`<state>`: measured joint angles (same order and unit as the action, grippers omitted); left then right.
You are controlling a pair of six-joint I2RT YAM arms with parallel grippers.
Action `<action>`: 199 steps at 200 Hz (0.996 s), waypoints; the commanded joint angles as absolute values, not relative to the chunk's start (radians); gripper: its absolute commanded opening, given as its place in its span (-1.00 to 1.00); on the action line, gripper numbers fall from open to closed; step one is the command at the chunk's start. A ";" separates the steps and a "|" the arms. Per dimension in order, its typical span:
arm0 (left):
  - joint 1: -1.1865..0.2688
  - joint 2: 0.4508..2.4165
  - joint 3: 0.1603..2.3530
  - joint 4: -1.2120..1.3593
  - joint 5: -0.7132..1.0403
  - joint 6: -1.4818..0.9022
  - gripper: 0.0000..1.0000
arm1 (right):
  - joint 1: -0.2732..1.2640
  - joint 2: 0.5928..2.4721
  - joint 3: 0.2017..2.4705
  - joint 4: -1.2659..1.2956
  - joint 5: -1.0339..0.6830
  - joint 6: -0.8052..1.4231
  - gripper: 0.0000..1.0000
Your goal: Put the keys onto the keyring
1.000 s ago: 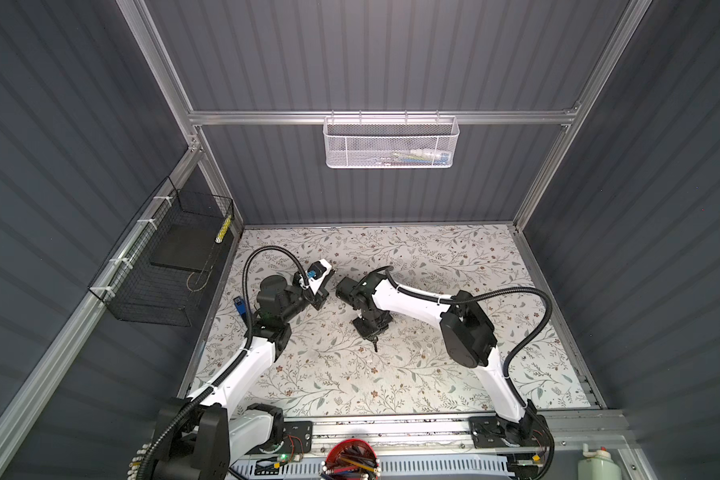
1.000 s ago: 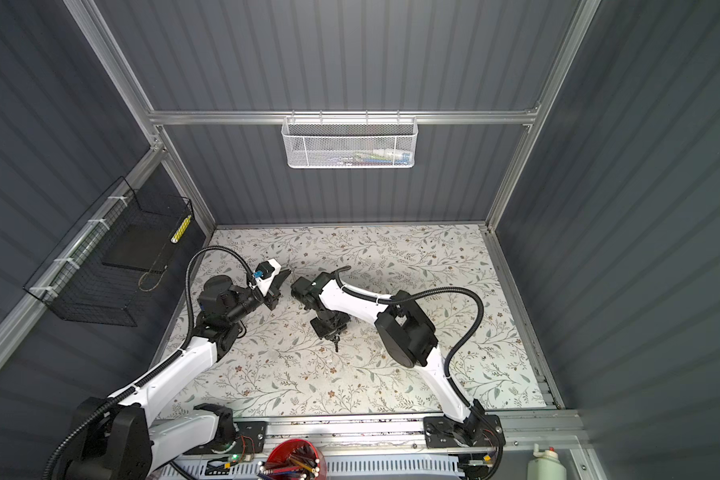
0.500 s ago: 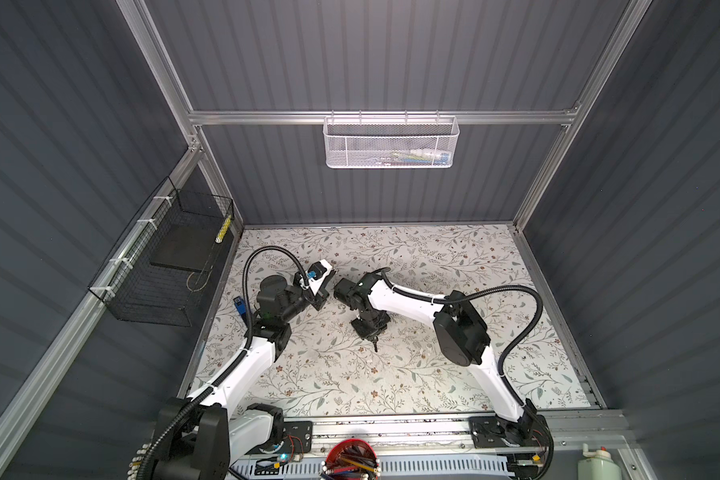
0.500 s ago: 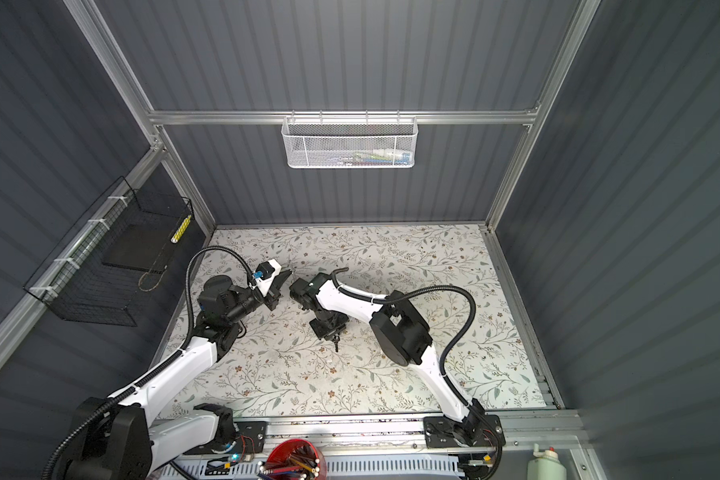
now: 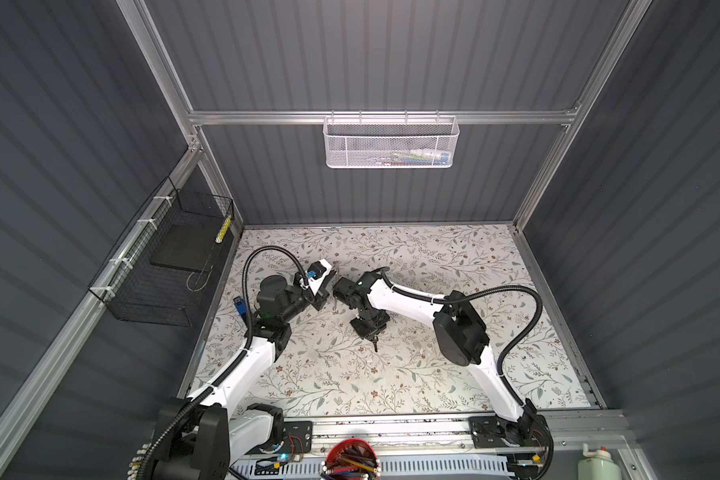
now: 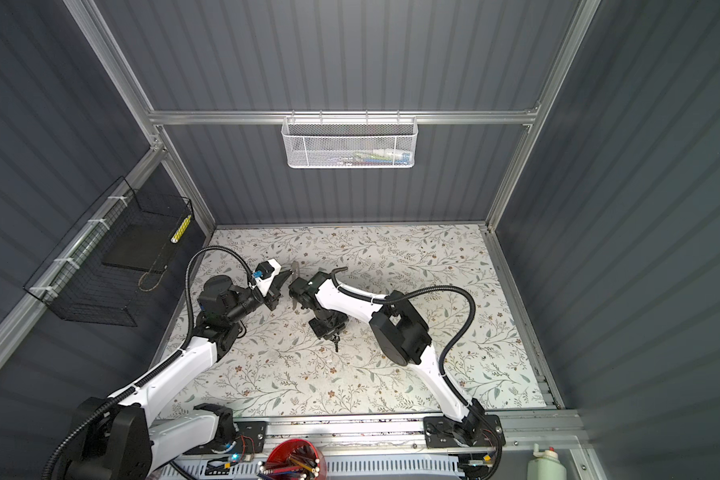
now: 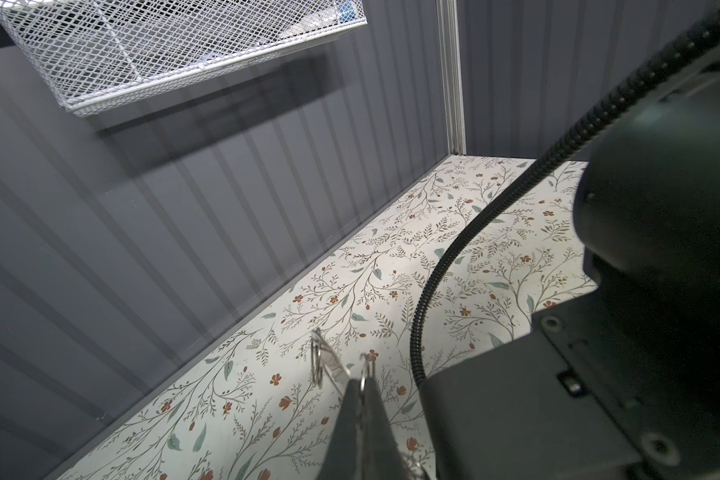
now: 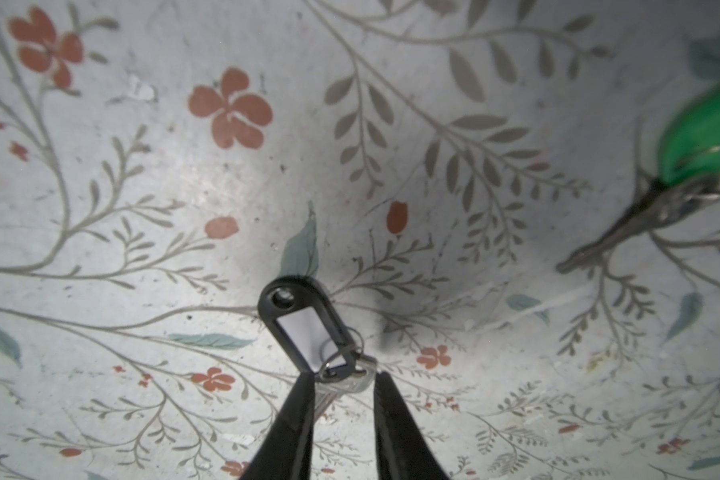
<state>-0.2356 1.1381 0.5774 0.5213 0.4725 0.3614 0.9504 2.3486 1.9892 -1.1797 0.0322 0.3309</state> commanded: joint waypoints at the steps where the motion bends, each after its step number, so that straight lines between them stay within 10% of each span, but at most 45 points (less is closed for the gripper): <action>1: -0.232 1.127 0.577 0.561 0.498 0.347 -1.00 | 0.955 2.393 2.037 -1.224 0.034 0.321 -0.44; 199: -0.232 1.124 0.579 0.553 0.504 0.350 -1.00 | 0.977 2.354 2.012 -1.245 0.143 0.351 -0.45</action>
<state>-0.2356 1.1381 0.5774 0.5209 0.4828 0.3611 0.9745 2.3882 2.0285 -1.2266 0.0940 0.3325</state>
